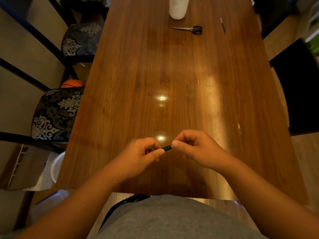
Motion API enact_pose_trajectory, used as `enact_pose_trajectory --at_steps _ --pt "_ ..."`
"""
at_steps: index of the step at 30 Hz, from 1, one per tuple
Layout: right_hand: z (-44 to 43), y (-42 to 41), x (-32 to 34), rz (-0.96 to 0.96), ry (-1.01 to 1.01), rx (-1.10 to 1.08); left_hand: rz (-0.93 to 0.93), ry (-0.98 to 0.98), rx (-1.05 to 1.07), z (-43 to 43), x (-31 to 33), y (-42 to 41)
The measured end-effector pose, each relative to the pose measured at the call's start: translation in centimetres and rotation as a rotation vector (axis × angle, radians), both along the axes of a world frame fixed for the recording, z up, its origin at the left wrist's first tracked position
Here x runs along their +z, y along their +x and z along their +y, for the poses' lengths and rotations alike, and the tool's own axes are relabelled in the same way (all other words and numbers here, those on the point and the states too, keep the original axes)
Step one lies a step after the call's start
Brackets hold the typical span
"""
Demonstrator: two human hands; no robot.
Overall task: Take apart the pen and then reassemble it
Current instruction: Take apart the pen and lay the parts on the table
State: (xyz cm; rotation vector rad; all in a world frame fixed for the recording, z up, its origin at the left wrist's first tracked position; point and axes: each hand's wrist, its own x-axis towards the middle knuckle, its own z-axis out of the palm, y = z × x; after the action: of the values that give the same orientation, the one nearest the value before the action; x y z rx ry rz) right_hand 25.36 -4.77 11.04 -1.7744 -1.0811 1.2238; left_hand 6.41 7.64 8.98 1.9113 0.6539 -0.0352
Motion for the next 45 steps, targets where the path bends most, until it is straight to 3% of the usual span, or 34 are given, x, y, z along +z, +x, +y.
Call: enact_pose_trajectory --at_steps 10,18,45 --pt "-0.1 0.2 -0.8 0.015 0.014 0.024 0.021 0.039 -0.008 -0.1 -0.3 0.0" --pt "-0.5 0.0 -1.0 -0.096 -0.005 0.003 0.015 0.037 0.027 -0.3 -0.4 -0.1" --pt "-0.1 -0.2 -1.7 0.153 0.075 -0.220 0.012 -0.073 0.090 -0.3 -1.1 -1.0"
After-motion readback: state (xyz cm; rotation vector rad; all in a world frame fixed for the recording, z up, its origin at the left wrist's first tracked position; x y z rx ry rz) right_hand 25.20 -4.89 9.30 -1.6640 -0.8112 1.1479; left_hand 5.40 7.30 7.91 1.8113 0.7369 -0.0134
